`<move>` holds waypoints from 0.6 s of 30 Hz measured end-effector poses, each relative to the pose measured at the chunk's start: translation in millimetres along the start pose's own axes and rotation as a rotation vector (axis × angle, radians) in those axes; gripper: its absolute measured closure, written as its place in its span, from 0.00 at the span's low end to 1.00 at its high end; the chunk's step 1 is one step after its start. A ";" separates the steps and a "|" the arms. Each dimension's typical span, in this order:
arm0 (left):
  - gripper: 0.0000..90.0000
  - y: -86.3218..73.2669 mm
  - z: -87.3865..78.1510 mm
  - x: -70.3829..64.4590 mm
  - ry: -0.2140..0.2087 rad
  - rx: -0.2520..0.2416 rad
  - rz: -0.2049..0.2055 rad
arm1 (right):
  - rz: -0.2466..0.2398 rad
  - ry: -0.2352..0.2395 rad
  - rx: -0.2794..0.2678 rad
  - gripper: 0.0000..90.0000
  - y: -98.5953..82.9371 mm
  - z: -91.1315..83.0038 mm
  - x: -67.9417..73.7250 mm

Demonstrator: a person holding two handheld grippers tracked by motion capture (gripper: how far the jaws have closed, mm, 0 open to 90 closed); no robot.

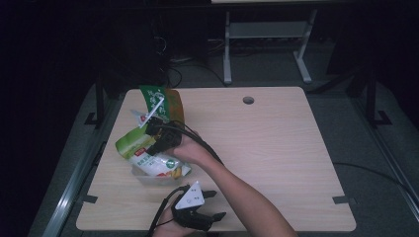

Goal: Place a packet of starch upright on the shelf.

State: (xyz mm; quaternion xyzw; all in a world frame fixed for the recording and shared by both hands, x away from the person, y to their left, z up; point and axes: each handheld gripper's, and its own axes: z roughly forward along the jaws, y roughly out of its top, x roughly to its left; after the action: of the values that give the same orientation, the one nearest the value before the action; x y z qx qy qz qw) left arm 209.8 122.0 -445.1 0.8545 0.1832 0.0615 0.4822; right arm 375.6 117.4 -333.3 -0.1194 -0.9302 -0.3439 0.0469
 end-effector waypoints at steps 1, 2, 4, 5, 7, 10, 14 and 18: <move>0.34 0.0 0.0 0.0 0.000 0.000 0.000 | 0.000 0.000 0.000 0.98 0.0 0.0 0.0; 0.35 0.1 0.0 -0.8 -0.001 0.000 -0.001 | 0.007 -0.004 -0.025 0.99 -1.6 -2.3 2.6; 0.34 -0.1 0.4 -1.2 -0.001 -0.003 -0.001 | 0.010 -0.001 -0.039 0.99 -2.5 -4.2 4.1; 0.35 -0.1 0.5 -1.4 -0.001 -0.004 -0.001 | 0.017 -0.006 -0.056 0.99 -3.2 -7.4 5.4; 0.35 -0.1 0.7 -1.9 -0.002 -0.004 0.000 | 0.032 -0.004 -0.089 1.00 -3.8 -12.1 6.6; 0.35 0.1 0.6 -2.1 -0.002 0.002 0.010 | 0.094 -0.010 -0.182 1.00 -5.1 -21.8 9.9; 0.35 -0.2 0.6 -3.5 -0.008 0.008 0.008 | 0.162 -0.009 -0.238 1.00 -9.3 -21.3 9.2; 0.35 -0.7 -0.1 -5.9 -0.013 0.005 0.012 | 0.241 0.022 -0.275 0.99 -23.6 -7.7 -0.3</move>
State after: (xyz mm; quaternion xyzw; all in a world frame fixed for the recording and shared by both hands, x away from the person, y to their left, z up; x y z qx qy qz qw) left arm 204.1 120.2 -445.2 0.8572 0.1750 0.0586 0.4809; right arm 370.0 95.0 -342.4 -0.2317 -0.8527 -0.4611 0.0811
